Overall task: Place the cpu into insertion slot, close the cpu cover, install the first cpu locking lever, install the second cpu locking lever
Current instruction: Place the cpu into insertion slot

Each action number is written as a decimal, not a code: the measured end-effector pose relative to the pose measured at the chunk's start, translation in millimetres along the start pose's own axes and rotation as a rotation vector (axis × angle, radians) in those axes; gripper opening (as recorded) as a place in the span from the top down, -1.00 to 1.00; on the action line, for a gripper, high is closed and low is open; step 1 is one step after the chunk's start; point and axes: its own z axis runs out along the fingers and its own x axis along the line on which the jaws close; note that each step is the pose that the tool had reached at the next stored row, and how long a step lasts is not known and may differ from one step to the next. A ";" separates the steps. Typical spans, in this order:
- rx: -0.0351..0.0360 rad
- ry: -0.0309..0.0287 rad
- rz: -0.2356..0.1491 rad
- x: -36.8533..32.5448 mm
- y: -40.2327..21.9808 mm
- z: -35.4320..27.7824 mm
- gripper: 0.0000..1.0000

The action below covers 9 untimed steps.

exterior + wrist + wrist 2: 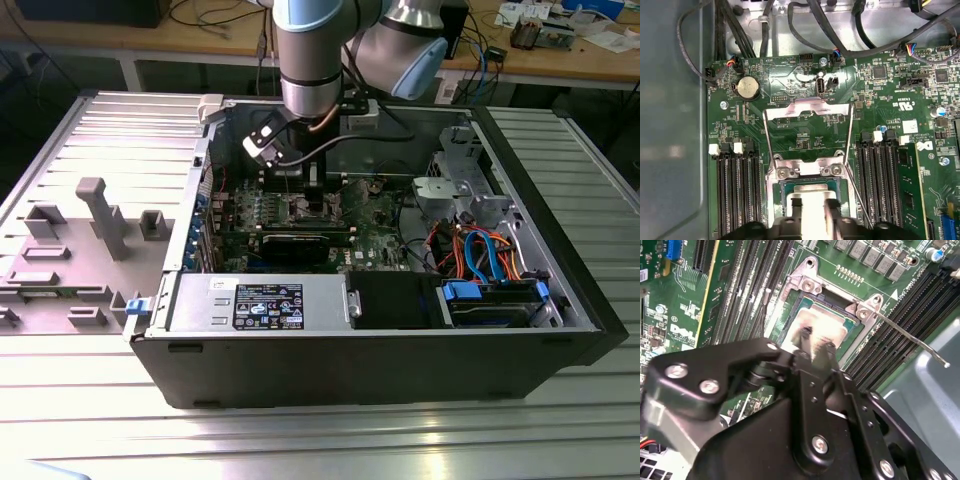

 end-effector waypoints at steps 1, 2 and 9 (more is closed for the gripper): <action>-0.0001 0.0003 0.000 0.0 0.0 -0.1 0.67; 0.0000 0.0003 0.000 0.0 0.1 -0.1 0.67; 0.0002 0.0001 0.000 0.0 0.2 -0.2 0.79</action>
